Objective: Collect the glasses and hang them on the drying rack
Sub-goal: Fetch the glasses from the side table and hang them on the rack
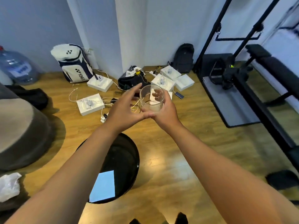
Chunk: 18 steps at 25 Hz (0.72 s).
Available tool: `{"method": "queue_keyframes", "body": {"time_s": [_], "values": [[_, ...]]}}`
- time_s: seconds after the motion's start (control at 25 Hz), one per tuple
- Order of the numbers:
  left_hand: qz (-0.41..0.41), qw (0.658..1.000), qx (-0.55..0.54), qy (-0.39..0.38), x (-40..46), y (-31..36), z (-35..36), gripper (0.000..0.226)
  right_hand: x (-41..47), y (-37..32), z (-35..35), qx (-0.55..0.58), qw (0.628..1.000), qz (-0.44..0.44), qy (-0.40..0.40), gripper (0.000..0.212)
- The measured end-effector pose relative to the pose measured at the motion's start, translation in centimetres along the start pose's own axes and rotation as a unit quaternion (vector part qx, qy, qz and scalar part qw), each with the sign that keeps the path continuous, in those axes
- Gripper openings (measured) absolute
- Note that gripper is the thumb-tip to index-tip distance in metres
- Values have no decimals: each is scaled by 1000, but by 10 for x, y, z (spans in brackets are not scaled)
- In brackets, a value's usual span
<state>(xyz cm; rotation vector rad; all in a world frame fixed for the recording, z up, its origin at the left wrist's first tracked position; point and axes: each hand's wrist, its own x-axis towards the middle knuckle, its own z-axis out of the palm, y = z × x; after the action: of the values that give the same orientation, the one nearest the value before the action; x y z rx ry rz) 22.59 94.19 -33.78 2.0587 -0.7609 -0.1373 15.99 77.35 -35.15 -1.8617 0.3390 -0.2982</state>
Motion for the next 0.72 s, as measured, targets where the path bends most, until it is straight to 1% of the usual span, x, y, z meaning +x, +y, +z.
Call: {"method": "queue_keyframes", "body": {"time_s": [0.12,0.36,0.48,0.6,0.72], "values": [[35,999,-15,-12,9,47,3,109,-17,-25,-49,-10,999,-16,35,95],[90,994,-15,-54,24,141,36,89,-60,-70,-170,-40,995,-25,89,78],[139,987,-29,-71,34,210,61,84,-89,-91,-238,-45,988,-33,144,75],[194,976,-38,-86,39,281,93,85,-126,-110,-300,-55,980,-37,189,77],[231,966,-45,-110,37,335,129,79,-164,-123,-352,-58,971,-40,230,79]]}}
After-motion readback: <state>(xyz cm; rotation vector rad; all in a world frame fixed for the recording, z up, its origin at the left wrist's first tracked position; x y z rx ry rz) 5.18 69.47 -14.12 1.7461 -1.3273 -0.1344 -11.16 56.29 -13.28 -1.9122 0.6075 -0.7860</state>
